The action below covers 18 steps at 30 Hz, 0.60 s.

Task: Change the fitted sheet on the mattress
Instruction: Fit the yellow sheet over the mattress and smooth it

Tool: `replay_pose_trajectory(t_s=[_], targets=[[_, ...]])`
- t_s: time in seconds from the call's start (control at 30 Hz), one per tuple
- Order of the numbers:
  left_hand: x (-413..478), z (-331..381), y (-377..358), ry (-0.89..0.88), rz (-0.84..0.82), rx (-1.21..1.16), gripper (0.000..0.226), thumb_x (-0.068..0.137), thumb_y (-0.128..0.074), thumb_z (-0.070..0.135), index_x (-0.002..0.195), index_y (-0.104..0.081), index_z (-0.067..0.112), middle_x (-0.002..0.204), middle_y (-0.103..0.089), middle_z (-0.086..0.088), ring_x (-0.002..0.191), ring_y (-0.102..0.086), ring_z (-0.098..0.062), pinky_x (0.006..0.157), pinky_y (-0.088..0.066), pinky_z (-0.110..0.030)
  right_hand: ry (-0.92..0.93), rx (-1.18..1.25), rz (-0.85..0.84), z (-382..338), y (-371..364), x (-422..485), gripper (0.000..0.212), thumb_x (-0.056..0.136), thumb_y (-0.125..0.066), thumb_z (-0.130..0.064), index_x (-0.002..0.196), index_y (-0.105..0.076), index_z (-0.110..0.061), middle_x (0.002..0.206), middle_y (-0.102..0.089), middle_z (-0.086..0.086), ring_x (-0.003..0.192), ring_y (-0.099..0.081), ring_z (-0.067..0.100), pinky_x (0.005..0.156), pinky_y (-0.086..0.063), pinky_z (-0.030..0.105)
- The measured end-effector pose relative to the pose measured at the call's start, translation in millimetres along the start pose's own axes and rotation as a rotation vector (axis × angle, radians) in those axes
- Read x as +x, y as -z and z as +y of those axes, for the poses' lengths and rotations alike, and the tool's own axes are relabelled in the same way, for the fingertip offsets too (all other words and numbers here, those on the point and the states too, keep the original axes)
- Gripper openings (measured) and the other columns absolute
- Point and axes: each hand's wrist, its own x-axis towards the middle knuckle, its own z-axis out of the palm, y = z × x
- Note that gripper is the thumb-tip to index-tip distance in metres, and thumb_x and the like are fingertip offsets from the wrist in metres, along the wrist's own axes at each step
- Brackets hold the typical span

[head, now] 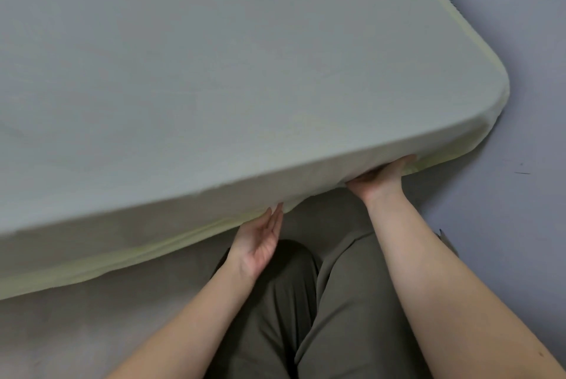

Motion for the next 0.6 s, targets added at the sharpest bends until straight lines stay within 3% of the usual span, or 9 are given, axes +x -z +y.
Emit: replay_pose_trajectory(t_s=[0.13,0.23,0.4,0.5,0.6], targets=[[-8,-3,-17,-0.010,-0.005,-0.139,0.029,0.100,-0.045,0.008,0.127,-0.053,-0.001,0.121,-0.062,-0.029,0.109,-0.064,-0.035,0.093,-0.053,-0.040,0.014,-0.002,0.038,-2,-3,-6,0.086,0.076,-0.027,-0.089,0.127,-0.061,-0.029,0.122,-0.068,0.006,0.109,-0.065,0.031,0.096,-0.049,0.051],[-10,-5,-25,-0.011,0.015,-0.189,0.030,0.100,-0.046,0.006,0.128,-0.054,-0.001,0.111,-0.066,-0.024,0.107,-0.064,-0.030,0.092,-0.053,-0.039,0.019,-0.015,0.053,-6,-4,-10,0.085,0.075,-0.030,-0.089,0.126,-0.062,-0.028,0.120,-0.069,0.006,0.107,-0.066,0.030,0.094,-0.051,0.051],[-13,-3,-41,-0.100,-0.027,-0.133,0.044,0.089,-0.032,-0.014,0.122,-0.056,0.002,0.132,-0.056,-0.015,0.132,-0.046,-0.029,0.110,-0.032,-0.047,0.013,-0.049,0.021,-13,-5,-15,0.087,0.076,-0.031,-0.089,0.131,-0.057,-0.026,0.127,-0.064,0.009,0.115,-0.060,0.035,0.099,-0.044,0.058],[-12,2,-45,-0.100,-0.069,-0.113,0.044,0.095,-0.034,-0.003,0.135,-0.050,0.008,0.137,-0.054,-0.016,0.133,-0.045,-0.031,0.113,-0.028,-0.052,0.011,-0.049,0.018,-14,-6,-15,0.087,0.075,-0.031,-0.089,0.129,-0.059,-0.027,0.126,-0.065,0.007,0.114,-0.061,0.033,0.099,-0.045,0.056],[-7,-2,-48,-0.200,0.052,-0.101,0.040,0.102,-0.034,0.009,0.140,-0.046,0.008,0.137,-0.054,-0.014,0.132,-0.046,-0.030,0.111,-0.034,-0.047,-0.006,-0.037,0.027,-12,-6,-12,0.087,0.075,-0.028,-0.090,0.126,-0.062,-0.028,0.124,-0.066,0.006,0.113,-0.062,0.033,0.100,-0.045,0.055]])
